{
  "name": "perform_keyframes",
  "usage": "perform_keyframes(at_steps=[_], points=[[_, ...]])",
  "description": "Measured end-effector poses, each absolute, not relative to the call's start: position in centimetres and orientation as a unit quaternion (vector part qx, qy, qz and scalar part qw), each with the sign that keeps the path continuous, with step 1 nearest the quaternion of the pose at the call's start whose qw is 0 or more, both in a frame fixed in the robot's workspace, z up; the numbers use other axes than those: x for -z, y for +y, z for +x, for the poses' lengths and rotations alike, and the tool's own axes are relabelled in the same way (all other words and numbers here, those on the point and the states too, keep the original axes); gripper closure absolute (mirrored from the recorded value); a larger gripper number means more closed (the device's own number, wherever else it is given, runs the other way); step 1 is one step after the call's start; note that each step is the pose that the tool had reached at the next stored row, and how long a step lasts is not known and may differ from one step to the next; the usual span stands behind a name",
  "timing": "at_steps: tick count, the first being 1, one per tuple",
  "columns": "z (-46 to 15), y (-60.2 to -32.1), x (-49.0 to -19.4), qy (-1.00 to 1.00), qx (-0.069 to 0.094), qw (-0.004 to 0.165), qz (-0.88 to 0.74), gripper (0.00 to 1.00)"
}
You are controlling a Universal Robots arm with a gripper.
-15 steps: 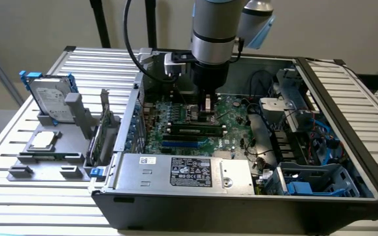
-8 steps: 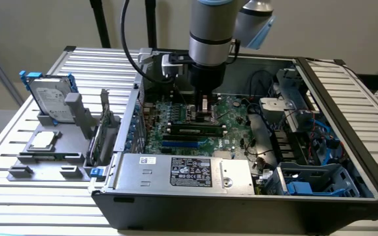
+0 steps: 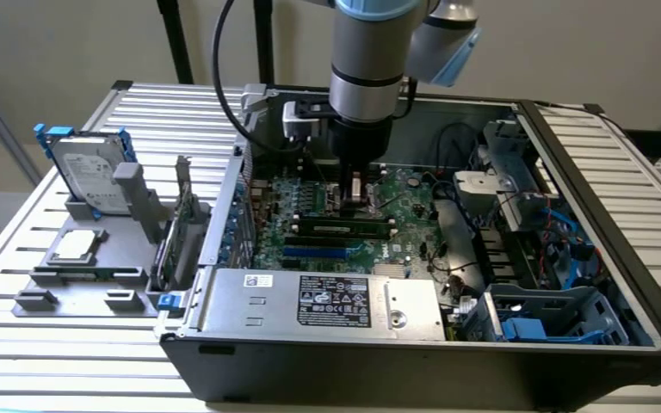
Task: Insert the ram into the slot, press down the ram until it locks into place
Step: 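Press down the ram until it locks into place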
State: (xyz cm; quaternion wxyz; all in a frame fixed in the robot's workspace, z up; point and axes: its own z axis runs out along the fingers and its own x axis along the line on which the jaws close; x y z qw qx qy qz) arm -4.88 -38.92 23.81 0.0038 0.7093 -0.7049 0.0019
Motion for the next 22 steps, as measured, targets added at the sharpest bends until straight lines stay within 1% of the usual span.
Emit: perform_keyframes(at_steps=[22], points=[[-4.54,-38.92,-22.99,-0.705,0.002,0.008,0.709,0.89]])
